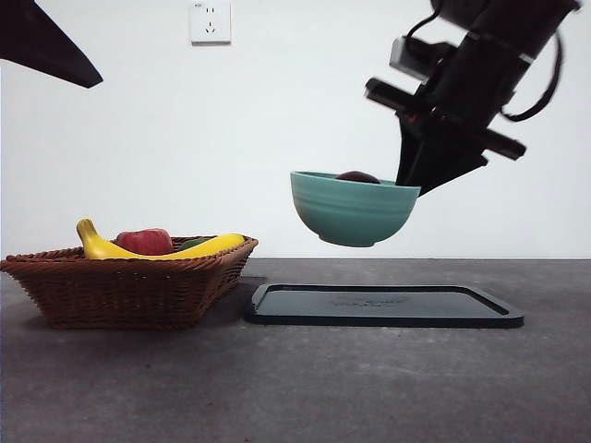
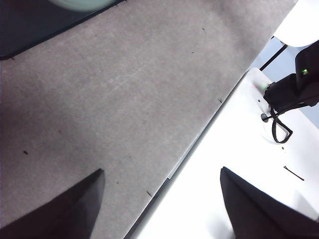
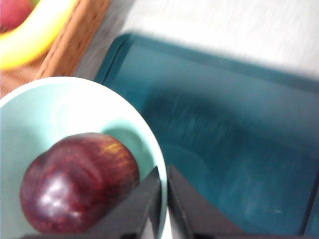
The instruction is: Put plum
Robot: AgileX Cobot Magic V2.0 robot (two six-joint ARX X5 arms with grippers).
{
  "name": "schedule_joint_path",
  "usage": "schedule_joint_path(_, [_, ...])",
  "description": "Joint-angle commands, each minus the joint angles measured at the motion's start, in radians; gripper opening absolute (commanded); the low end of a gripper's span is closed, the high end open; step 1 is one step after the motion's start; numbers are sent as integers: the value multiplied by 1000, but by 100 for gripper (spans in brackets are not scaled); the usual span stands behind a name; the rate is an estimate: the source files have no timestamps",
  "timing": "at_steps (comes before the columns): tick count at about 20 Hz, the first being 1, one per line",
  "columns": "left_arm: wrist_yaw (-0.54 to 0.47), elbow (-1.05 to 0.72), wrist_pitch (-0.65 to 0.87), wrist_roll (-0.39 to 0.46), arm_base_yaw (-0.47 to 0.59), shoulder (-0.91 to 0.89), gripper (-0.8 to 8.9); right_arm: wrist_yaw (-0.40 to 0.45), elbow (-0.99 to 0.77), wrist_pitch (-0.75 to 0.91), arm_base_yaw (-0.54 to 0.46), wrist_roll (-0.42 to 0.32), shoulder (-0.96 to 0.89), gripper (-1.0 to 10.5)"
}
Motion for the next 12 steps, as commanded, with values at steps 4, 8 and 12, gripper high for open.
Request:
schedule_joint_path(4, [4, 10, 5, 2, -6, 5, 374, -1, 159, 9, -53, -23, 206, 7])
schedule_joint_path(8, [4, 10, 3, 2, -5, 5, 374, 9, 164, 40, -64, -26, 274, 7])
schedule_joint_path(12, [4, 10, 3, 2, -5, 5, 374, 20, 164, 37, -64, -42, 306, 7])
